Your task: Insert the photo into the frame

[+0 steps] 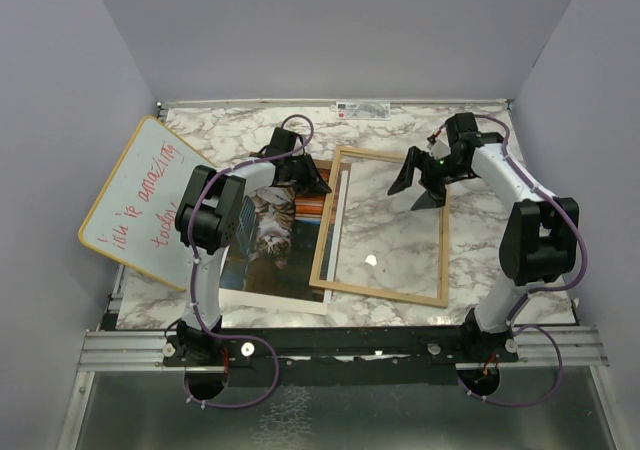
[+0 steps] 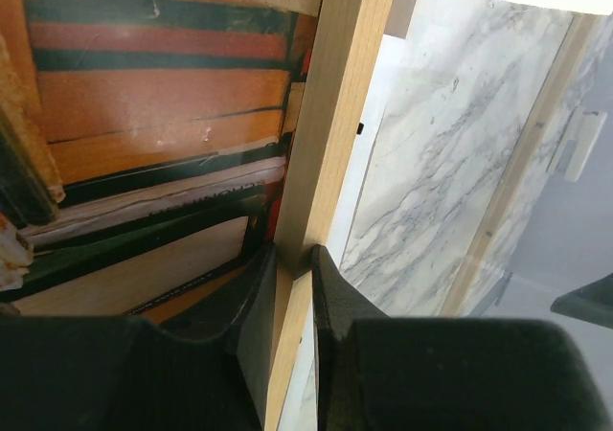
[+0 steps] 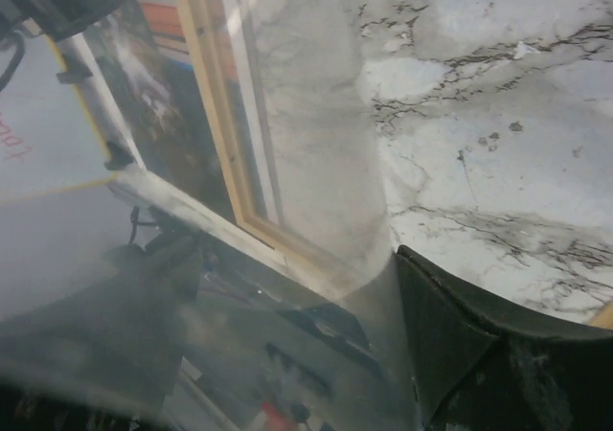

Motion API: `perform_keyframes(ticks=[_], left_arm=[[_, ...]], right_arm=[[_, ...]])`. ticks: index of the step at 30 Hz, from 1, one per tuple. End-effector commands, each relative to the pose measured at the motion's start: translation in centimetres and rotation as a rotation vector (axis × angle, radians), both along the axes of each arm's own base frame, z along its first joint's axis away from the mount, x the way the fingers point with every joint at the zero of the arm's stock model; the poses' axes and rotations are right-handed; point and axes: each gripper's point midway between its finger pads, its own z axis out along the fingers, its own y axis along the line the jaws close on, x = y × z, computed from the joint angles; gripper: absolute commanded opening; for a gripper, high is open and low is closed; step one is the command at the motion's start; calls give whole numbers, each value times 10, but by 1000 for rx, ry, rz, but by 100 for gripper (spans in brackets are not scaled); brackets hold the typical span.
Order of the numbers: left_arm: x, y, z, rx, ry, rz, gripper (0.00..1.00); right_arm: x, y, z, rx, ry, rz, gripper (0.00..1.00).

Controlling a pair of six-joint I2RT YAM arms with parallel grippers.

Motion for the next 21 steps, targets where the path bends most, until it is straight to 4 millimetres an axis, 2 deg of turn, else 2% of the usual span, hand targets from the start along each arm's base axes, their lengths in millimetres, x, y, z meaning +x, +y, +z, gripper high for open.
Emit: perform_keyframes(ticks=[1, 9, 21], left_arm=[[-41, 60, -99, 345, 183, 68, 20], [-41, 61, -99, 347, 183, 68, 21], [-42, 63, -99, 353, 180, 68, 24]], right_arm=[[5, -14, -9, -107, -32, -40, 87], [-1, -40, -32, -273, -13, -112, 94], [-8, -72, -63, -455, 15, -176, 96]])
